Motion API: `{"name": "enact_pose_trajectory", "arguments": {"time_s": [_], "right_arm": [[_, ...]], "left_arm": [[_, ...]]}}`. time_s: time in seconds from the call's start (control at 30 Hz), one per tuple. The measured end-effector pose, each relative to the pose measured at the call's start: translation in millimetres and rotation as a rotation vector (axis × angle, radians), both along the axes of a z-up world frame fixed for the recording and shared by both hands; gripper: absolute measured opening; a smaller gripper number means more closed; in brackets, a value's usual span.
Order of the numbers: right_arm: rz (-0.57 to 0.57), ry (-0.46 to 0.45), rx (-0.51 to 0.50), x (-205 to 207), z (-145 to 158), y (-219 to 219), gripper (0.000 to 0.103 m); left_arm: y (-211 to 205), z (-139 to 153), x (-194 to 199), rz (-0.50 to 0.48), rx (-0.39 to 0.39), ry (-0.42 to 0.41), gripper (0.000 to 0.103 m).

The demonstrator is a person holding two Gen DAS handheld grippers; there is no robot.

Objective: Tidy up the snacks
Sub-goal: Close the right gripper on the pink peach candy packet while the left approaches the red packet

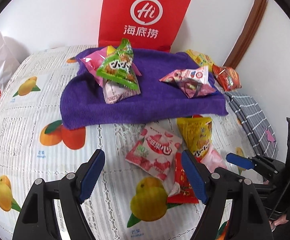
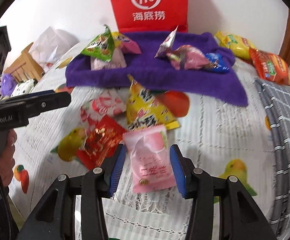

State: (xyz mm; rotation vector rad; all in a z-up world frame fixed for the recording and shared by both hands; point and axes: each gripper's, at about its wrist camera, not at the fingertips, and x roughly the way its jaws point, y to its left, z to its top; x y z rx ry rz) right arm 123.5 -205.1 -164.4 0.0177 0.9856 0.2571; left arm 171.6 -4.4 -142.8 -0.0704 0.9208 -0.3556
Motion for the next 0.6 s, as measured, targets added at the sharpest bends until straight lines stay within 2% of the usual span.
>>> {"name": "enact_pose_trajectory", "arguments": {"time_s": [0.13,0.37,0.6], "right_arm": [[0.014,0.0,-0.013,-3,-6,5,0.046],[0.024,0.01,-0.108,-5,-21,10,0.047],[0.012,-0.025,-0.088,-9,-22,5,0.046]], "left_arm": [[-1,-1,0,0.0,0.003,0.004,0.077],[-8,-2,-2,-0.02,0.014,-0.001,0.077],[-14,-4,-5,-0.034,0.012,-0.001,0.077]]}}
